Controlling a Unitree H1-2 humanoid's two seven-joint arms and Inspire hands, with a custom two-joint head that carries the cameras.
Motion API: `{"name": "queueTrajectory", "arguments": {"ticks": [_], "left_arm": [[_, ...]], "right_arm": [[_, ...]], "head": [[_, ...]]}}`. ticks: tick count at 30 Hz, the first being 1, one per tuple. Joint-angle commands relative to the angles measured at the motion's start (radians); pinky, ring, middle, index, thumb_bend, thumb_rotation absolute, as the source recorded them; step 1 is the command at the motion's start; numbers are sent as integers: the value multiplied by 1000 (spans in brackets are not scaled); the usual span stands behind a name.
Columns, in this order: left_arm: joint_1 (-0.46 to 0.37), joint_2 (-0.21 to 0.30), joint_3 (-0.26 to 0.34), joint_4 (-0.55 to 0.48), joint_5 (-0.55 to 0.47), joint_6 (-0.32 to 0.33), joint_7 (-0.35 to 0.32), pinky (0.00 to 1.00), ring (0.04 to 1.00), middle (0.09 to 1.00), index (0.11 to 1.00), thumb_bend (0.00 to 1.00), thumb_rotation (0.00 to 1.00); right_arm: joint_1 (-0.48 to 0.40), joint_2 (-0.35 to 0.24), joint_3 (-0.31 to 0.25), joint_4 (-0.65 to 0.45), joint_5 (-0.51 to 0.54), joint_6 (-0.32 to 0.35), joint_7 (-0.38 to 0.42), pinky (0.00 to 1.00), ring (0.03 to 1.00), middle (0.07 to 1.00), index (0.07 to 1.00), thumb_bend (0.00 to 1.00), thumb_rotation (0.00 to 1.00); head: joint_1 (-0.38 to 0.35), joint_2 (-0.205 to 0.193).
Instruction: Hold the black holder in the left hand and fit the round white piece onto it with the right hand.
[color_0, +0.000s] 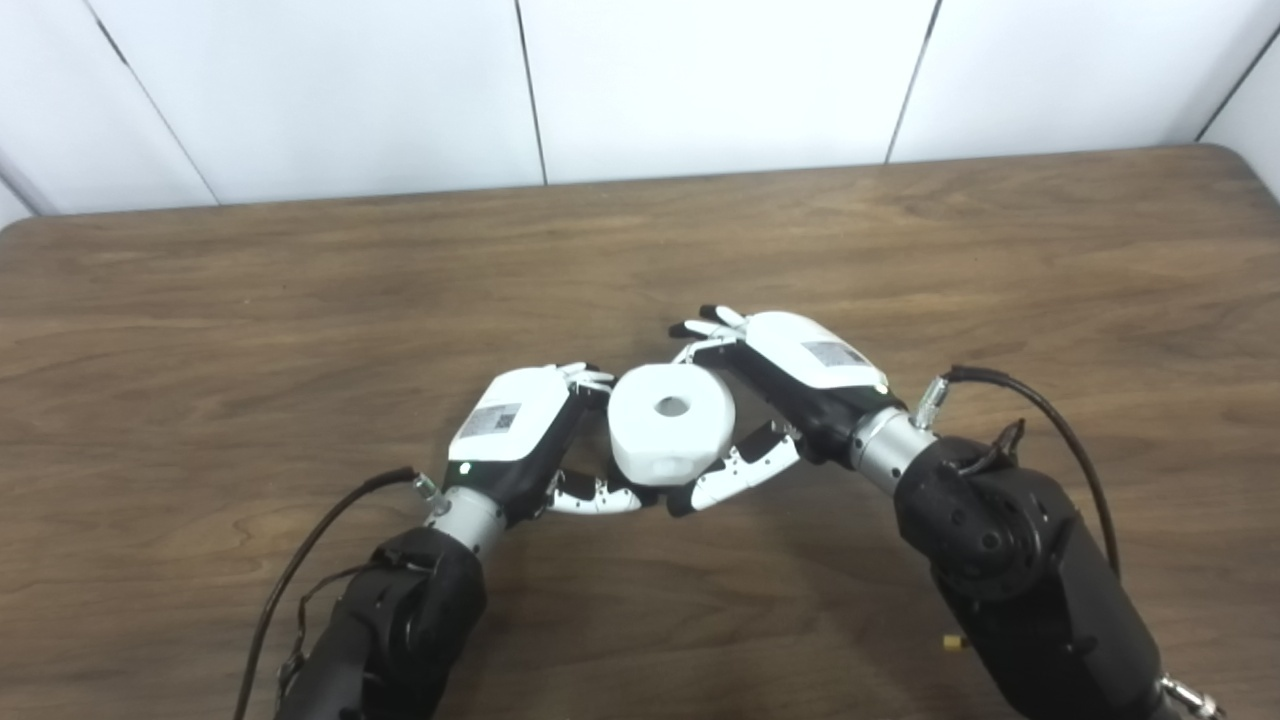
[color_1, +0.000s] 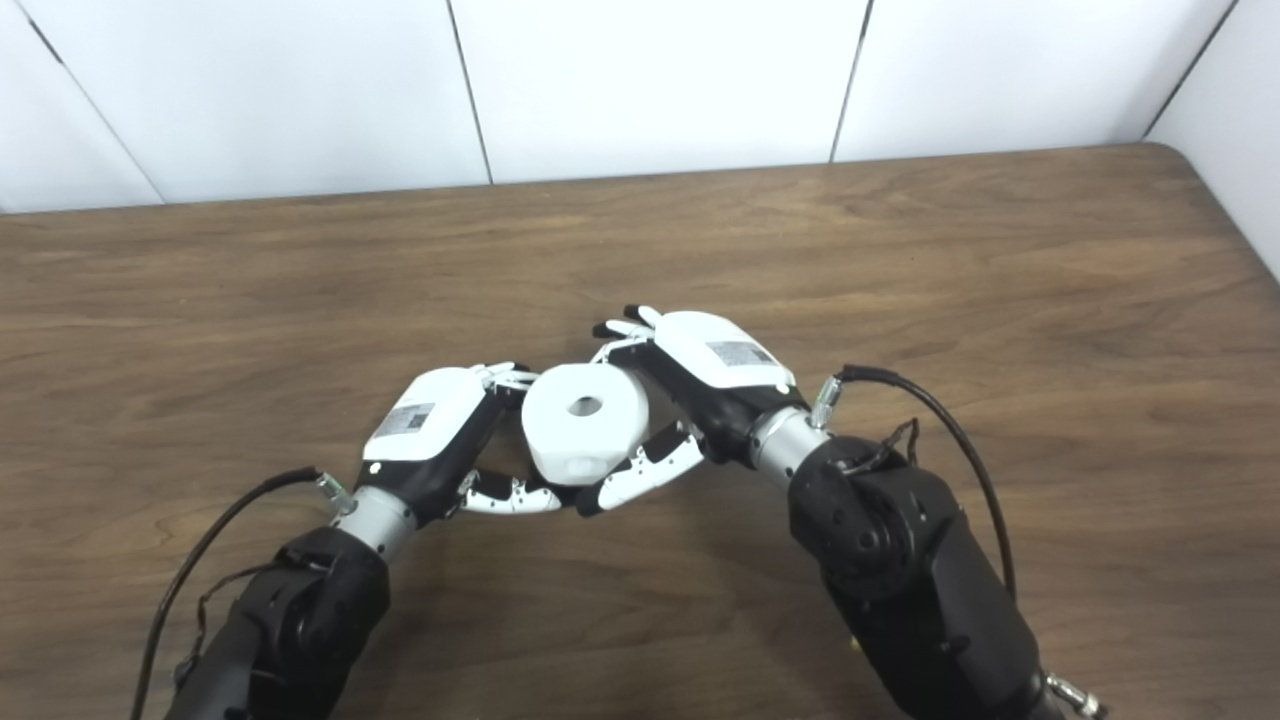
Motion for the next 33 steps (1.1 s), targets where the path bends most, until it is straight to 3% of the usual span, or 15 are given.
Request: {"name": "queueTrajectory", "arguments": {"ticks": [1,19,33], "left_arm": [[20,12,-17,11,2,15,-52,898,886,786,487,519,54],[14,14,-22,19,19,24,-71,896,883,792,487,519,54],[13,12,-20,24,21,32,-79,901,892,795,487,519,53]], "right_arm": [[-14,1,-2,-20,-6,-4,12,1000,1000,933,767,1000,473],[-40,17,-15,-62,-52,3,51,1000,1000,945,790,1000,478],[-83,42,-78,-104,-53,21,116,1000,1000,939,760,1000,456]], "head": [[-1,1],[-2,0],[0,-1]]}}
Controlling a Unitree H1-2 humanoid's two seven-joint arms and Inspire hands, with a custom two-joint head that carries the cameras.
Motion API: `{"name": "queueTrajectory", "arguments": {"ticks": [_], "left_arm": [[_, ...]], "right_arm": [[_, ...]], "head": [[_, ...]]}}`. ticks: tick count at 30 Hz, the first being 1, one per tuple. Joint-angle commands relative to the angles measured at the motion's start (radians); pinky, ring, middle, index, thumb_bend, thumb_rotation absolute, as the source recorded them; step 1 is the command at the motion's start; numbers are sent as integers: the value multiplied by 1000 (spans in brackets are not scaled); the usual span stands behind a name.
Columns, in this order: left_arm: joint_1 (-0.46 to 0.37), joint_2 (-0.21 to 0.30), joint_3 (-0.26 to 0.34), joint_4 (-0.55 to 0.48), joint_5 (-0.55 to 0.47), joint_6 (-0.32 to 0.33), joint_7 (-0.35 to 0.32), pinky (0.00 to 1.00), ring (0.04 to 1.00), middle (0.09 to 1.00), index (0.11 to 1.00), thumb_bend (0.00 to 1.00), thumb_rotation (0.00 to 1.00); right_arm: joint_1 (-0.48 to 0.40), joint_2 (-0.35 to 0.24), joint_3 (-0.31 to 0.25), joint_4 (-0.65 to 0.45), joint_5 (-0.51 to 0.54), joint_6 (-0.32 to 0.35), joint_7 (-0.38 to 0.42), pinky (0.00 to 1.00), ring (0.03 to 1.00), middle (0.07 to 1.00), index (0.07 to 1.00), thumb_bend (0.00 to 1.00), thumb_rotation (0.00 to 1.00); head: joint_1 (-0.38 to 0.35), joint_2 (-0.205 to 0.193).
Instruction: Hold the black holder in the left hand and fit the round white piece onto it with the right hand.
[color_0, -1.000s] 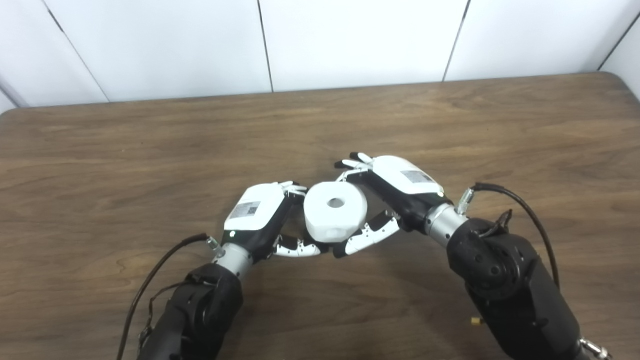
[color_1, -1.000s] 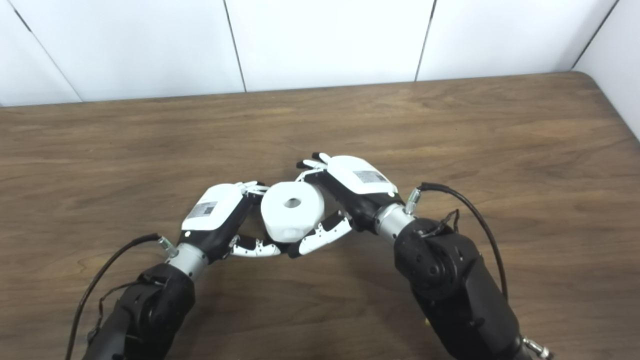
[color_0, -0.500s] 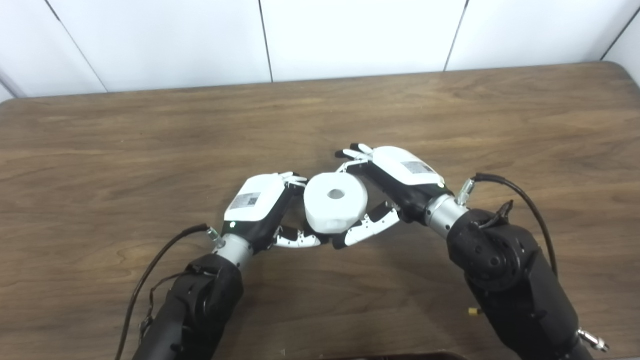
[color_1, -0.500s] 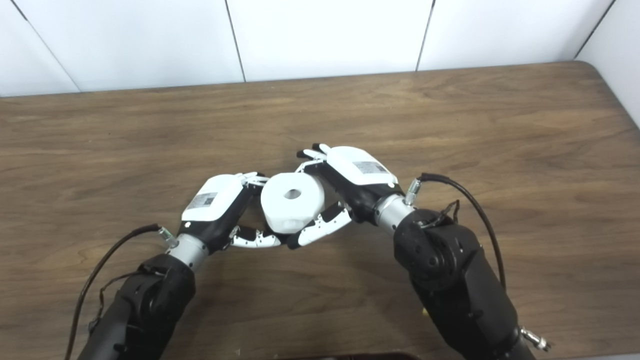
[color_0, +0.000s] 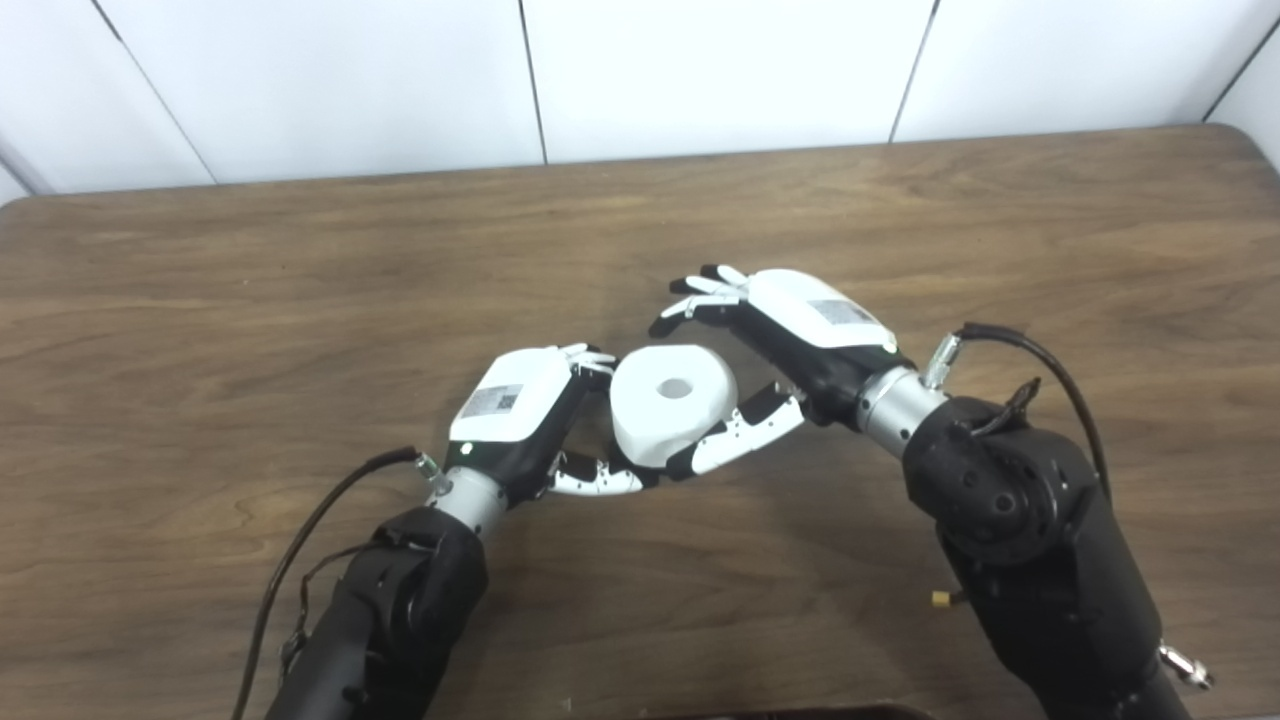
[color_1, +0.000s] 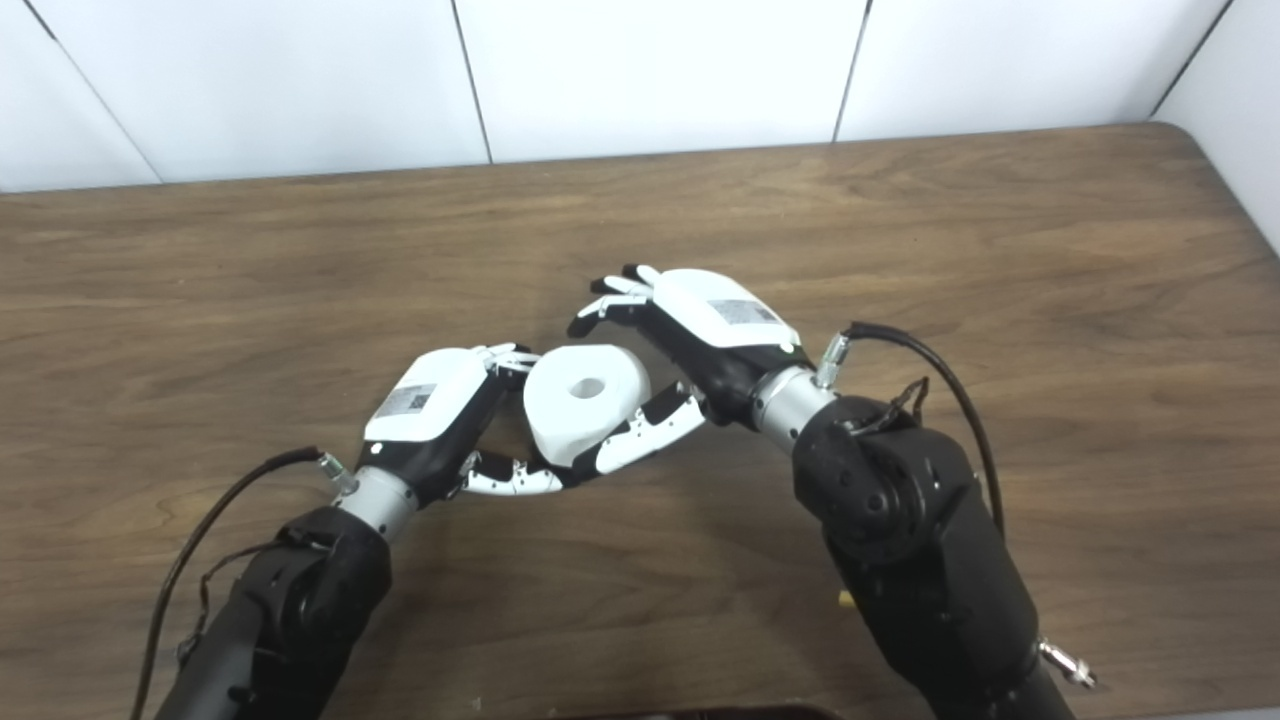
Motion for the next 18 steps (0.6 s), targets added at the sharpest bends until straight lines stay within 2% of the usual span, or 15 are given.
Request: {"name": "queueTrajectory", "arguments": {"ticks": [1,18], "left_arm": [[16,12,-18,27,5,30,-67,902,892,795,487,519,53],[14,12,-17,33,7,25,-58,896,883,790,487,520,53]], "right_arm": [[-48,6,-16,-50,-8,1,5,1000,1000,938,757,1000,454],[-79,14,-57,-77,-34,3,62,970,989,932,776,1000,463]], "head": [[-4,3],[3,-1]]}}
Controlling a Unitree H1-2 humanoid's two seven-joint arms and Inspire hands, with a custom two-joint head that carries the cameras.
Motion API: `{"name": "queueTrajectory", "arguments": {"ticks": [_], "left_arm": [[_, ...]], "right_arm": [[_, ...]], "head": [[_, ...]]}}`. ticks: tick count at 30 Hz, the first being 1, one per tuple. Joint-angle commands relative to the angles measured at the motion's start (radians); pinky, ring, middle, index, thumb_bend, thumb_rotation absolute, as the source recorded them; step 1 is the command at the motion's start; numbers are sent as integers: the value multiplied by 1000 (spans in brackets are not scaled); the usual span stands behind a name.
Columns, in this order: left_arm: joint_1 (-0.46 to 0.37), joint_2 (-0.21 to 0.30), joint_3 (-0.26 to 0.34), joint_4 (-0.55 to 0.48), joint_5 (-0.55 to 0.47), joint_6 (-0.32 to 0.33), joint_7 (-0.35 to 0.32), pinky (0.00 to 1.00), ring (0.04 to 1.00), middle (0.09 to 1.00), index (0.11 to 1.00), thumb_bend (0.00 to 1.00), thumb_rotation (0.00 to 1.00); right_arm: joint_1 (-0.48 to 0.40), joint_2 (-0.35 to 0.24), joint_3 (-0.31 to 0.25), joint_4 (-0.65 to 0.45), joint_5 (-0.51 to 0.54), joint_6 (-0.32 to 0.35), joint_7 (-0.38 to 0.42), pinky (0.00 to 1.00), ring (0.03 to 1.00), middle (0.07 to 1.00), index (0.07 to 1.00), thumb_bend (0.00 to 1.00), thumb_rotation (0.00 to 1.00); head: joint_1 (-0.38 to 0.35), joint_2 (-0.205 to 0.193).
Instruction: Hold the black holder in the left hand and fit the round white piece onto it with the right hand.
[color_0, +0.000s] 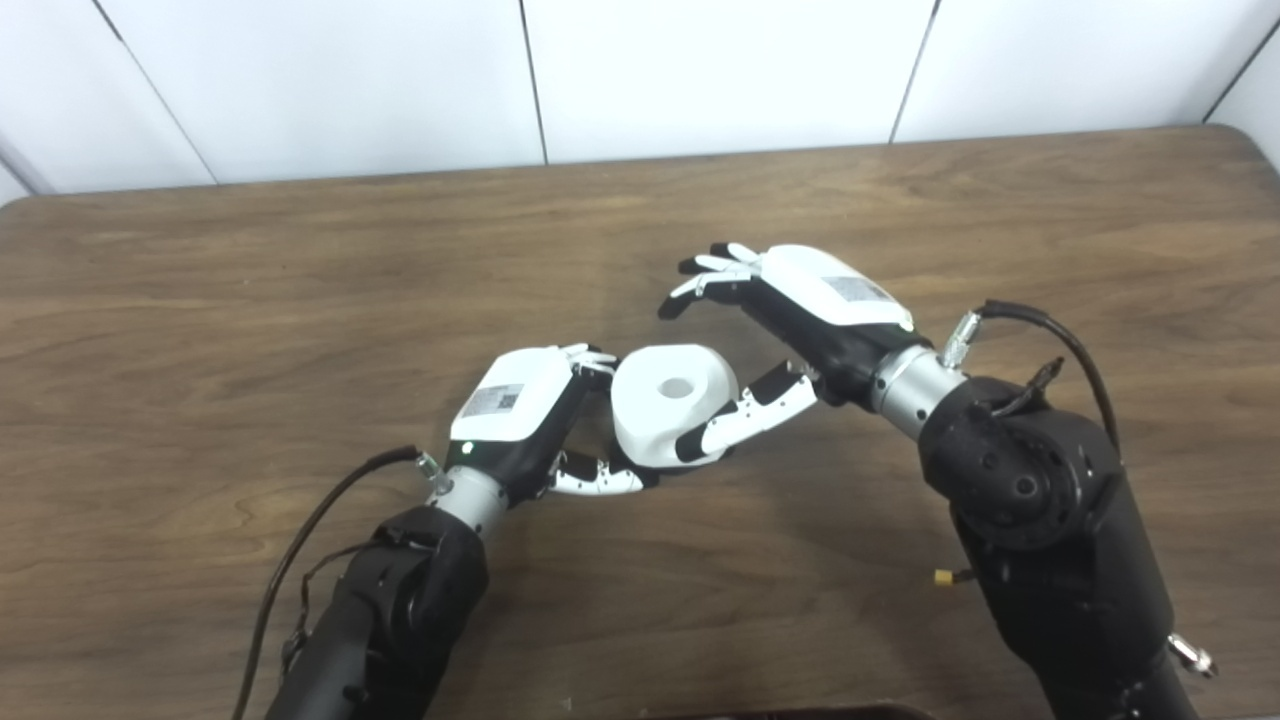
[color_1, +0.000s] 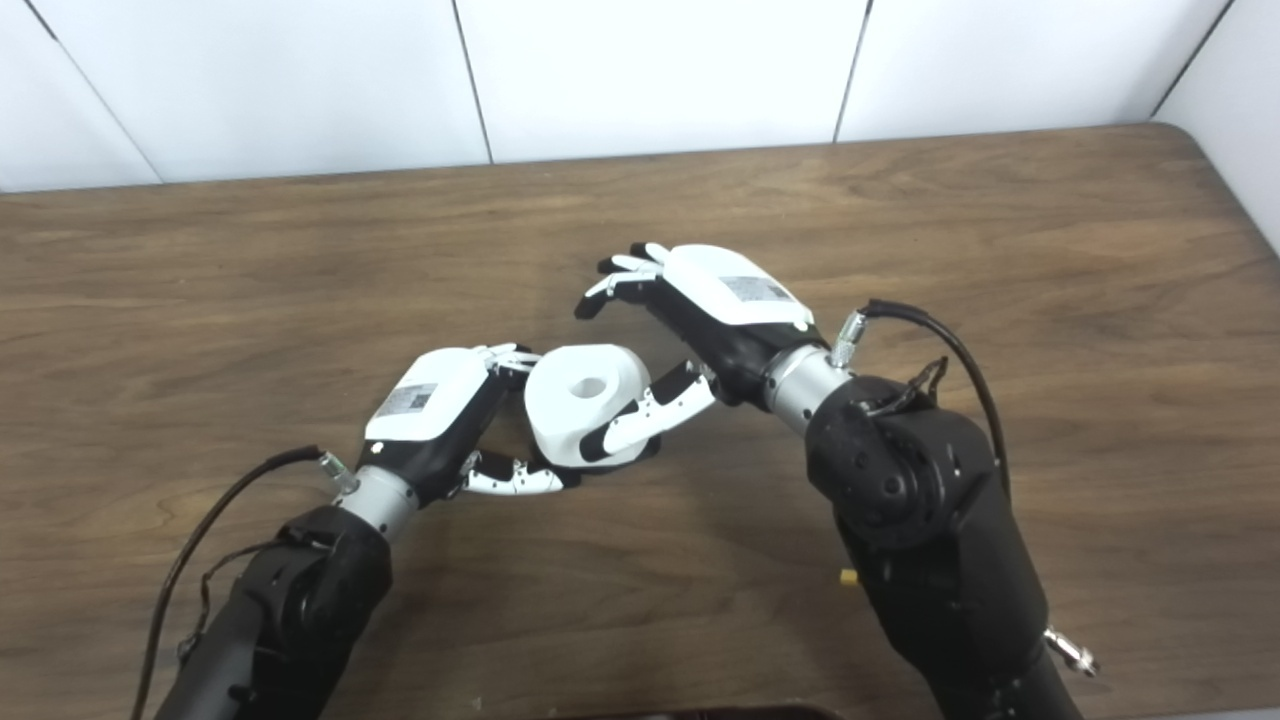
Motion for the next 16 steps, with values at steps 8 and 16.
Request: {"name": "queueTrajectory", "arguments": {"ticks": [8,16], "left_arm": [[19,15,-8,29,-1,28,-60,893,877,787,487,519,54],[18,18,-1,25,-8,35,-67,893,874,786,488,519,55]], "right_arm": [[-64,21,-55,-46,-18,2,20,953,979,930,782,1000,472],[-62,26,-73,-40,-10,2,25,962,982,935,784,1000,482]], "head": [[3,-1],[7,-4]]}}
